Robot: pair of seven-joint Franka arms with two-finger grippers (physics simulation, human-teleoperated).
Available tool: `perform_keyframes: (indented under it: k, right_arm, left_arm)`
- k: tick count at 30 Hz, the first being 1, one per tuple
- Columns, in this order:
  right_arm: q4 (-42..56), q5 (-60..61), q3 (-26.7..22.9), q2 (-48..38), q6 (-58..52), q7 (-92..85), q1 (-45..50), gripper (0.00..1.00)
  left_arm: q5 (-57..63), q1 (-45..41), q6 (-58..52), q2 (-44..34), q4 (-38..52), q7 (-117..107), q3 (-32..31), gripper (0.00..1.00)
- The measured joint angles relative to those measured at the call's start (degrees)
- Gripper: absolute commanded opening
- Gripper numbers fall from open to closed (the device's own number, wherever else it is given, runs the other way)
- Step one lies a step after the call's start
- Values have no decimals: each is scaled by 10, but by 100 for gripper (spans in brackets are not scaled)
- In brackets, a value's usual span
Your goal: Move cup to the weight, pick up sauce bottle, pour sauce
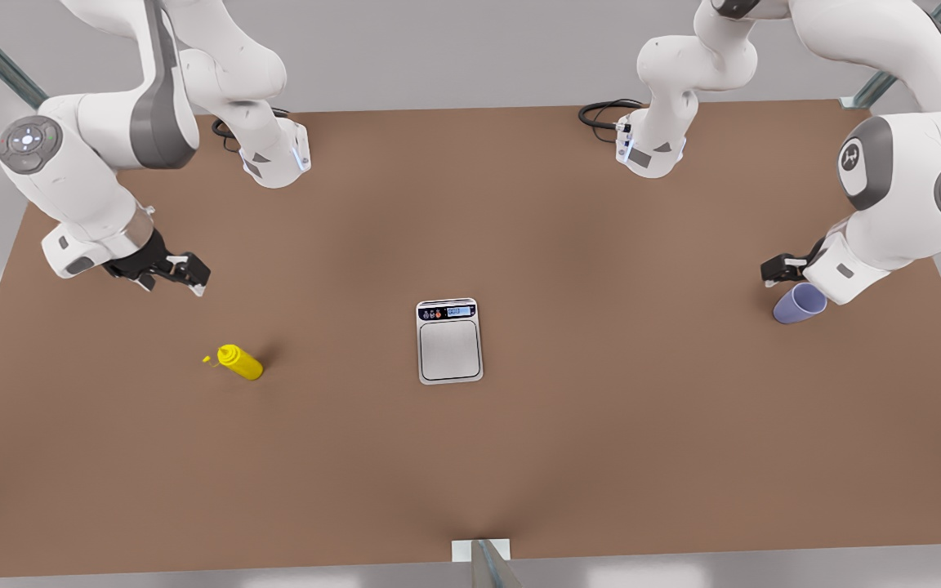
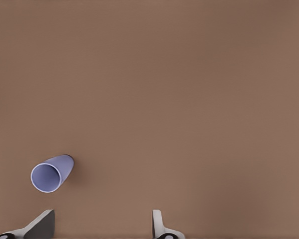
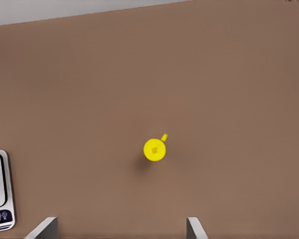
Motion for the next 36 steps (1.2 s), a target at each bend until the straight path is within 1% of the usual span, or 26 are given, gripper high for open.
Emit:
perform_keyframes:
  k: [1,3,4,5,6,7,9,11,15,19,27,28,29,30,31,32,36]
  right_arm:
    - [0,0,0,0,0,0,-2,100]
    - [0,0,0,0,0,0,-4,100]
    - [0,0,0,0,0,0,-3,100]
    - [0,0,0,0,0,0,-2,100]
    - [0,0,0,0,0,0,-1,100]
    - [0,0,0,0,0,1,-2,100]
    - [1,0,0,1,0,0,-3,100]
    - [1,0,0,1,0,0,-2,100]
    - [0,0,0,0,0,0,-3,100]
    - [1,0,0,1,0,0,-2,100]
    - [2,0,0,1,0,1,-2,100]
    - [2,0,0,1,-1,1,-2,100]
    - [2,0,0,1,0,0,-2,100]
    - [2,0,0,1,0,1,-3,100]
    - [3,0,0,2,0,1,-3,100]
    - [4,0,0,3,-1,0,-2,100]
    - [4,0,0,4,-1,0,-2,100]
  left_arm:
    - [2,0,-2,-3,-4,-2,0,100]
    - [3,13,11,2,-60,-20,2,100]
    - [4,50,43,10,-88,-13,1,100]
    - [2,108,72,20,-114,22,2,100]
    - [-4,137,96,39,-120,65,13,100]
    - [-9,148,133,52,-133,129,34,100]
    - [-17,183,193,69,-162,175,44,100]
    - [-22,197,238,70,-211,201,52,100]
    - [-24,215,291,83,-248,217,54,100]
    - [-24,221,339,109,-268,217,65,100]
    - [-22,231,384,151,-280,217,66,100]
    - [-22,231,387,152,-280,216,66,98]
    - [-22,231,387,153,-280,215,66,67]
    - [-22,231,387,155,-280,214,66,40]
    - [-23,231,387,155,-280,214,66,35]
    - [-23,231,387,156,-280,213,66,34]
    - [-25,231,387,162,-281,208,65,34]
